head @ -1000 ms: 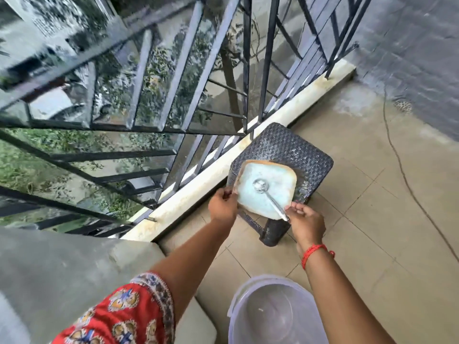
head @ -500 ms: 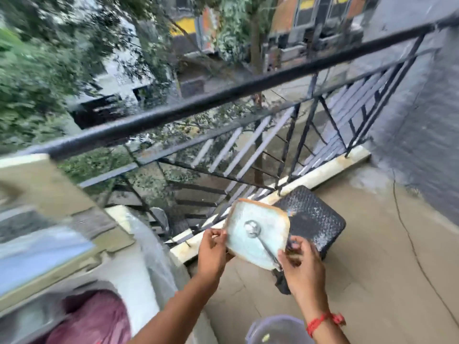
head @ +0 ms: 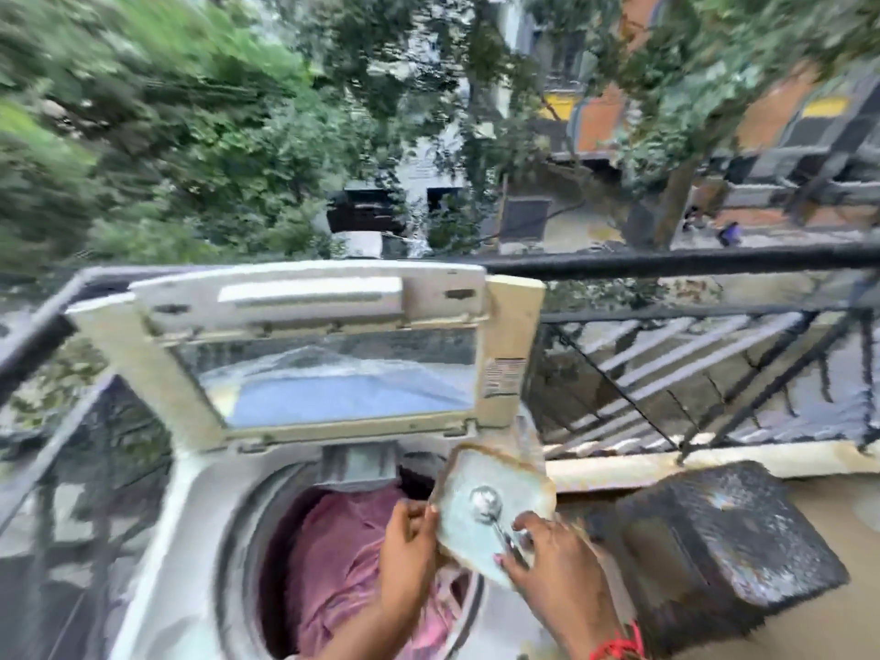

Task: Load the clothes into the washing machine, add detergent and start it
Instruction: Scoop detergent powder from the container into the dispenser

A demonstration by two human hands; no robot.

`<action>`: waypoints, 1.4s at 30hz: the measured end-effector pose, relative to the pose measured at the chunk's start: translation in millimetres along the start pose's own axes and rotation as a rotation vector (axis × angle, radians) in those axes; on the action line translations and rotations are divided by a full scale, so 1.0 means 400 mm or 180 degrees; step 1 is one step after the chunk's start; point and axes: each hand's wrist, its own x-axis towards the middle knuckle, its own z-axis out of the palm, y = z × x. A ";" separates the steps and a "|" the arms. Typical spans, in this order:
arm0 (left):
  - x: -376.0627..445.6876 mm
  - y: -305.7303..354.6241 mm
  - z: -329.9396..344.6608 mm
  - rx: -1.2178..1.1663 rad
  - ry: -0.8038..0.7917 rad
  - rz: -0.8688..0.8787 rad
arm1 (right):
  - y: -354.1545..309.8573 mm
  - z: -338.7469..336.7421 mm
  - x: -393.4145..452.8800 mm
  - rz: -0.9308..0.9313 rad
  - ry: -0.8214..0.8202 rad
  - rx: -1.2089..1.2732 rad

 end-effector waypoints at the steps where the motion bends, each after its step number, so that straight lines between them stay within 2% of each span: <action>1: -0.006 -0.010 -0.030 0.0002 0.0105 -0.0017 | -0.020 0.014 -0.003 -0.0016 -0.0143 0.0014; 6: -0.037 -0.036 -0.191 0.0115 0.0689 0.0019 | -0.162 0.087 -0.005 -0.0394 -0.0602 -0.0150; 8: -0.044 -0.032 -0.237 0.0068 0.0922 0.0042 | -0.212 0.104 -0.002 -0.0502 -0.0509 -0.0191; 12: -0.045 -0.021 -0.302 0.0071 0.1032 0.0047 | -0.289 0.113 0.003 -0.0684 -0.0218 -0.0142; 16: -0.045 -0.017 -0.349 0.0053 0.1140 0.0082 | -0.322 0.141 -0.002 -0.0639 -0.0180 0.0073; 25: -0.057 -0.044 -0.405 0.0152 0.1426 -0.0010 | -0.445 0.197 -0.081 -0.1325 -0.0511 0.0199; 29: -0.067 -0.047 -0.428 0.0117 0.1549 -0.0066 | -0.466 0.217 -0.123 -0.1425 -0.0721 0.0697; 34: -0.063 -0.065 -0.448 0.0272 0.1542 -0.0105 | -0.481 0.205 -0.117 -0.0831 -0.1142 0.1283; 42: -0.041 -0.072 -0.464 0.0133 0.1485 -0.0325 | -0.483 0.204 -0.078 0.0902 -0.1848 0.2498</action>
